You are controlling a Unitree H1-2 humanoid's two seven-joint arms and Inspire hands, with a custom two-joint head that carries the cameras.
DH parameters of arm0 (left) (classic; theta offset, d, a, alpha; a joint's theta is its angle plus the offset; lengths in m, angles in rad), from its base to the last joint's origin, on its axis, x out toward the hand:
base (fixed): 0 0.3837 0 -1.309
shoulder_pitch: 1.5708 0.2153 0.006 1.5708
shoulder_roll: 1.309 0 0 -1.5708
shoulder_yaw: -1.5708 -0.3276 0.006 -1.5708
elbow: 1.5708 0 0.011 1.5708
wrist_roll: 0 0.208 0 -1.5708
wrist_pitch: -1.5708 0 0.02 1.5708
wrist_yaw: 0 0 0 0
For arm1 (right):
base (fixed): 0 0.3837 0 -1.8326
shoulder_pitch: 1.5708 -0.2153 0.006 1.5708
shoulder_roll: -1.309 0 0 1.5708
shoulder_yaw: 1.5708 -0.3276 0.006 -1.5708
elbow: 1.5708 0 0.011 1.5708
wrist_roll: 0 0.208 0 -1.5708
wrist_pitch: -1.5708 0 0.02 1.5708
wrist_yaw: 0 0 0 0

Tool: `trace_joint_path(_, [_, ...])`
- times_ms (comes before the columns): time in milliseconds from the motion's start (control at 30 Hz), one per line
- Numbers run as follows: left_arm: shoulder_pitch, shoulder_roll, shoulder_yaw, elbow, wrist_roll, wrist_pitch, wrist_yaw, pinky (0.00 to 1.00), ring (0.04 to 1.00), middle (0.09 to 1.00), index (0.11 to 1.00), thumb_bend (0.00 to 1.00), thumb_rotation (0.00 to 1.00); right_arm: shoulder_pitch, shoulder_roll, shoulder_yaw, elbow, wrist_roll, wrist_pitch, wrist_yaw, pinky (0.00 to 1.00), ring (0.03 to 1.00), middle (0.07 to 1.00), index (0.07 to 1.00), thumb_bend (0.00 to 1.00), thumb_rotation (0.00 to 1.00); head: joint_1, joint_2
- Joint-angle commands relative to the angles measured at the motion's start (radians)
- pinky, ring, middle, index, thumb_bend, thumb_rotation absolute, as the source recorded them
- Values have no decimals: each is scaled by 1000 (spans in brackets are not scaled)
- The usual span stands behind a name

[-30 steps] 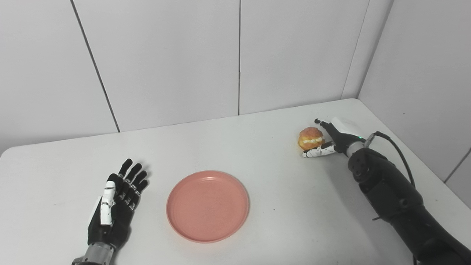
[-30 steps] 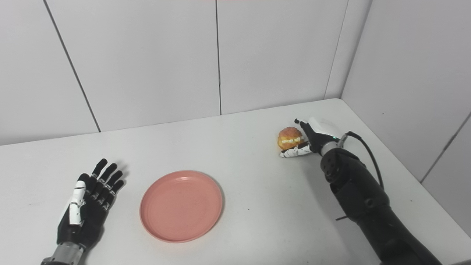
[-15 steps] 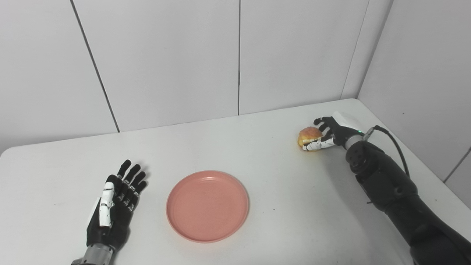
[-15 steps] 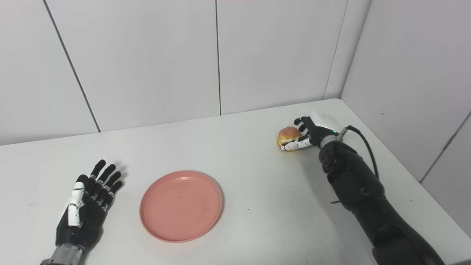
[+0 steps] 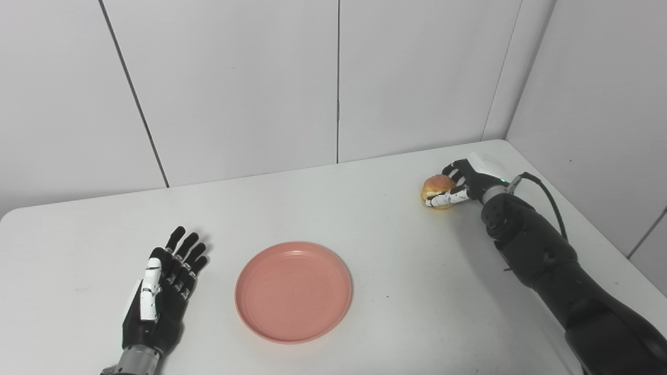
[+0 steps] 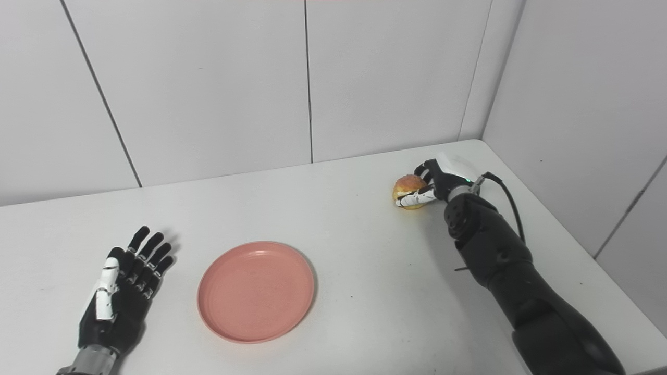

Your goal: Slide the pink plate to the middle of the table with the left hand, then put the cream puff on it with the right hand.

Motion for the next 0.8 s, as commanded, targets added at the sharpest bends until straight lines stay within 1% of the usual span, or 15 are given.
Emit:
trace_joint_path(0, [53, 2, -2, 48, 11, 75, 27, 978, 947, 948, 944, 326, 1000, -18, -4, 10, -1, 12, -37, 15, 448, 508, 562, 529, 547, 164, 2, 3])
trace_joint_path(33, [53, 2, -3, 50, 11, 74, 25, 978, 948, 950, 947, 327, 1000, -16, -6, 10, -7, 15, -36, 19, 436, 498, 549, 507, 524, 147, 4, 4])
trace_joint_path(100, [51, 3, -2, 55, 10, 72, 24, 983, 952, 953, 951, 330, 1000, -12, -7, 10, -21, 24, -31, 26, 431, 493, 541, 494, 510, 136, 5, 5])
trace_joint_path(267, [53, 2, -7, 45, 15, 69, 24, 970, 945, 947, 941, 334, 1000, -6, -12, 13, -55, 32, -5, 49, 430, 492, 538, 489, 502, 131, 10, 8])
trace_joint_path(433, [53, -1, -6, 42, 18, 73, 35, 968, 942, 940, 935, 334, 1000, 11, -20, 0, -111, 40, -9, 57, 426, 485, 532, 487, 501, 125, 12, 8])
trace_joint_path(533, [51, 1, -9, 51, 19, 61, 26, 974, 946, 946, 941, 336, 1000, 29, -24, -12, -184, 41, 3, 59, 394, 458, 518, 487, 502, 124, 20, 9])
trace_joint_path(600, [50, -1, -11, 53, 20, 59, 27, 966, 941, 941, 936, 336, 1000, 39, -28, -17, -222, 37, 6, 58, 388, 452, 513, 487, 502, 123, 27, 9])
trace_joint_path(667, [50, -3, -14, 53, 20, 56, 25, 963, 942, 944, 937, 343, 1000, 53, -30, -23, -280, 29, 17, 58, 379, 445, 502, 486, 503, 126, 39, 9])
trace_joint_path(767, [49, -6, -19, 53, 22, 50, 22, 968, 946, 949, 944, 348, 1000, 73, -31, -32, -364, 28, 14, 66, 370, 439, 489, 485, 504, 129, 56, 9])
